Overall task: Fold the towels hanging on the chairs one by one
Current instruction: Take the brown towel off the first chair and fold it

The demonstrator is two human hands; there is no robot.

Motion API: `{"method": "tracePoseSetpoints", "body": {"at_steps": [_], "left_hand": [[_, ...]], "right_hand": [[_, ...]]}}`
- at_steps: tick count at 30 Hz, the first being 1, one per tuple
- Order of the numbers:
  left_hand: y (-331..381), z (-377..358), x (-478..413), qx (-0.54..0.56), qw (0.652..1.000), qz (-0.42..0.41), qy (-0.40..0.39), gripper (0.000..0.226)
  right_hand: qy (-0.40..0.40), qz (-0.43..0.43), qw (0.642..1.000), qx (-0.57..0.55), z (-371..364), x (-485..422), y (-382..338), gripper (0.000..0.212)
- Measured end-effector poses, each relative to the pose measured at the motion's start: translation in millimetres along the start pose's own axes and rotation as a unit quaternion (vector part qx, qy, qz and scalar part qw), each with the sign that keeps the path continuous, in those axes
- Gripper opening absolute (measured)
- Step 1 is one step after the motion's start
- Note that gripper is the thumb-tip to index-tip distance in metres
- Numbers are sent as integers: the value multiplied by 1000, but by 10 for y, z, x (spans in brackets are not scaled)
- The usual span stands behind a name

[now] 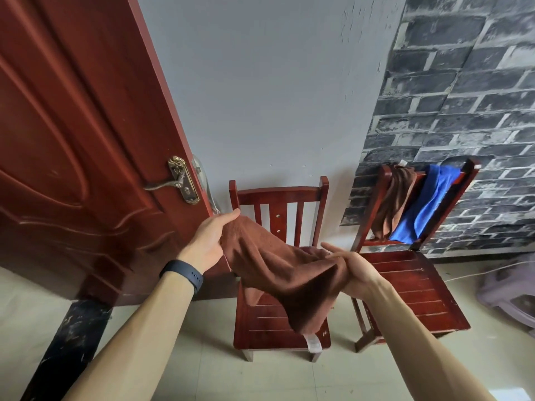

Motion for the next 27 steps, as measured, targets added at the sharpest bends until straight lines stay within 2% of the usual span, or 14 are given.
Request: {"method": "tracePoseSetpoints", "body": {"at_steps": [3,6,9,13,14,16,18,20,23,27], "left_hand": [[132,102,-24,-30,999,-13,25,11],[160,143,-25,-61,998,-16,24,25],[125,238,-46,-71,997,-9,36,20],[17,395,-94,-16,997,28,71,16],[-29,421,-102,-9,997,36,74,16],[-157,462,-129,-10,996,59,69,14],[-346,516,-156,-15,992,110,52,6],[-603,571,-155,-19,983,176,44,19],[-1032,653,-90,-65,963,256,43,26],[-1286,584,-100,-72,961,266,26,19]], "right_hand": [[-2,4,1000,-20,8,-108,2,38],[27,31,998,-40,38,-224,-97,36],[83,61,995,7,60,-302,-188,43],[152,93,984,7,96,-351,-316,17],[160,88,983,23,100,-369,-336,15],[173,70,980,64,106,-403,-363,25],[190,42,976,96,146,-429,-372,30],[202,21,975,88,176,-408,-384,26],[198,8,977,74,199,-396,-388,26],[167,-48,984,45,210,-377,-250,15]]}}
Point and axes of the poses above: each hand's wrist, its own x-axis away from the middle knuckle, its own z-axis out of the back of the hand, y = z × x, the point moved 7 cm from there along -x, towards the middle knuckle, and after that the axes turned 12 degrees about -x, right-handed, at the moved point
